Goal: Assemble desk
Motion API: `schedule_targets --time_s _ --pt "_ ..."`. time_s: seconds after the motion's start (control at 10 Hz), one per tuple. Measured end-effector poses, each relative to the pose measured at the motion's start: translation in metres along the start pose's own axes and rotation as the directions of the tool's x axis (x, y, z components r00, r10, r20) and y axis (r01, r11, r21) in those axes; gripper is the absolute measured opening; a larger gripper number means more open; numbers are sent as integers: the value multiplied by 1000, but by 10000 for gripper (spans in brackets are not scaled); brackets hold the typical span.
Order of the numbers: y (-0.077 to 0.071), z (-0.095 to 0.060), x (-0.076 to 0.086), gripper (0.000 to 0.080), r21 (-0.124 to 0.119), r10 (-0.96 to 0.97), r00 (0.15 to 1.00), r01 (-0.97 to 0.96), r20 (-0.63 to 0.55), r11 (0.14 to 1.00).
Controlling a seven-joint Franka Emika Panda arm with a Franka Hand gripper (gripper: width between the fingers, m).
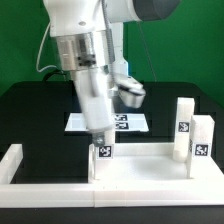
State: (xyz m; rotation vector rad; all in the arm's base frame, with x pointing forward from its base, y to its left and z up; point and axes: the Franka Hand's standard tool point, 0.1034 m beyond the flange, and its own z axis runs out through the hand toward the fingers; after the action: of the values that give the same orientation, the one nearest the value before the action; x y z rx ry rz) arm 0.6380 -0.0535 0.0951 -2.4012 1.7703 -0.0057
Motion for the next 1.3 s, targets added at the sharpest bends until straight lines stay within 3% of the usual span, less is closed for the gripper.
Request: schedule_targets --time_s 0.1,0.2,0.3,0.6,0.7,0.8,0.9,1.0,1.1,1.3 --pt "1 2 -6 373 -1 -162 987 162 14 987" --pt "7 2 -8 560 -4 -230 973 230 12 973" --pt "7 3 -6 621 -4 -278 961 278 11 961" --pt "6 3 -6 648 -5 -502 865 502 4 865" --pt "3 2 -12 648 -25 -699 714 699 -32 715" --pt "4 1 -20 649 -31 -839 543 839 -33 544" --pt "4 0 -21 649 -30 -897 441 897 -29 442" --pt "5 2 -21 556 -28 -852 523 851 -30 524" --pt "6 1 -18 556 -34 -851 524 851 -30 525" --pt "11 2 -11 294 -39 -778 627 777 -32 628"
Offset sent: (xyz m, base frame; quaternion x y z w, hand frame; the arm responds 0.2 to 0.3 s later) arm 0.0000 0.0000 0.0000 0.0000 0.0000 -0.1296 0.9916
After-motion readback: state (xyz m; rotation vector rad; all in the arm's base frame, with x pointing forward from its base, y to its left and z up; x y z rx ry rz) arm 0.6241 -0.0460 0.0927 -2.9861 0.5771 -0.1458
